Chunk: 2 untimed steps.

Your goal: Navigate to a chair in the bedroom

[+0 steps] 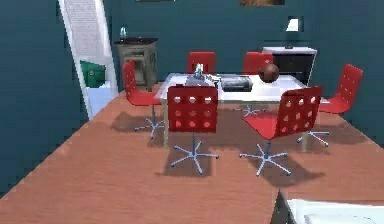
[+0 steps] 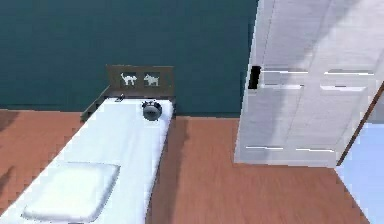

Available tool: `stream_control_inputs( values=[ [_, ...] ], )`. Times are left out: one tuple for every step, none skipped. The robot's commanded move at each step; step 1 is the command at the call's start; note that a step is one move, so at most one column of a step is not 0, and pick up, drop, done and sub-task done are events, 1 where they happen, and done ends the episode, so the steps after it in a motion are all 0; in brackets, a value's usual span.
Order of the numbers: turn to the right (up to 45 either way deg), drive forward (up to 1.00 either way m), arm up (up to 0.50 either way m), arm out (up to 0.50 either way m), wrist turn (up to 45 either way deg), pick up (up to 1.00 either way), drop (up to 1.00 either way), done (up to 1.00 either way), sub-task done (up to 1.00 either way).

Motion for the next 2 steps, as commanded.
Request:
stream_control_inputs(
  values=[
    [0.0, 0.75, 0.00, 0.00, 0.0, 0.00, 0.00, 0.00, 0.00],
    [0.0, 0.00, 0.00, 0.00, 0.0, 0.00, 0.00, 1.00, 0.00]
  ],
)
